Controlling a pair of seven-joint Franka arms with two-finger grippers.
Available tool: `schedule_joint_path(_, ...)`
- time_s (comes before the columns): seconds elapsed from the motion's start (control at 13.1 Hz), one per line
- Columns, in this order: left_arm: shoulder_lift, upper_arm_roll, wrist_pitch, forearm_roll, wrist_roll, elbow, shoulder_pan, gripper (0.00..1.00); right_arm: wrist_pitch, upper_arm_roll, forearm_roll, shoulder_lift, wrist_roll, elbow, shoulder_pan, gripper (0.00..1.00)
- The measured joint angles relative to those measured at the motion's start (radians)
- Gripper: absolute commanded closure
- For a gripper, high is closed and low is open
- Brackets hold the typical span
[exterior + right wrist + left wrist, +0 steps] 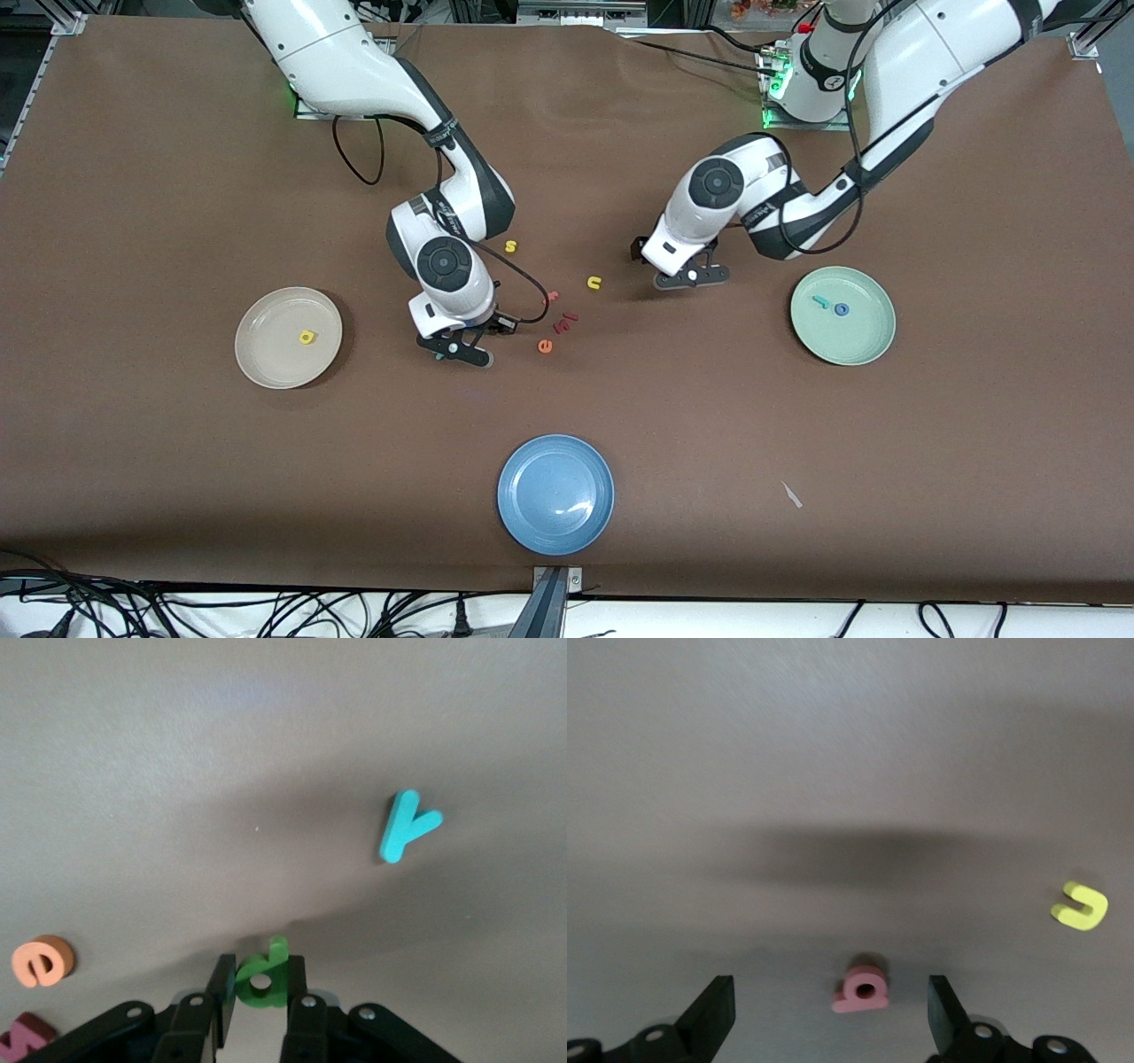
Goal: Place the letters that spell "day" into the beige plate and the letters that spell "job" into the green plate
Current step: 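Drop the green d on the beige plate while the left gripper grasps the pink letter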
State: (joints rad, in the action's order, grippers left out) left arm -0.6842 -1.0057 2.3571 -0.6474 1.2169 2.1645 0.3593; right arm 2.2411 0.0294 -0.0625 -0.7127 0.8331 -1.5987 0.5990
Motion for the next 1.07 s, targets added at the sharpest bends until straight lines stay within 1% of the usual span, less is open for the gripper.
schedule_joint_path(0.15,-0.016,0.006,0.020,-0.058,0.046,0.015,-0.009,0.07,-0.067,0.014,0.000,0.013,-0.079,0.030,-0.011,1.00)
schedule_joint_path(0.23,-0.023,0.019,0.022,-0.080,0.061,0.015,-0.022,0.08,-0.102,0.031,0.000,0.026,-0.130,0.032,-0.013,1.00)
schedule_joint_path(0.46,-0.034,0.085,0.032,-0.101,0.075,0.015,-0.088,0.17,-0.162,0.096,0.000,0.064,-0.300,0.018,-0.019,1.00)
schedule_joint_path(0.61,-0.036,0.099,0.035,-0.101,0.094,0.014,-0.112,0.23,-0.167,0.144,0.000,0.096,-0.423,-0.020,-0.023,1.00)
schedule_joint_path(0.92,-0.036,0.098,0.043,-0.101,0.112,0.009,-0.123,0.45,-0.155,0.239,0.000,0.181,-0.645,-0.135,-0.025,1.00)
schedule_joint_path(1.07,-0.036,0.099,0.045,-0.101,0.118,0.005,-0.129,0.57,-0.102,0.291,0.000,0.229,-0.764,-0.222,-0.026,1.00)
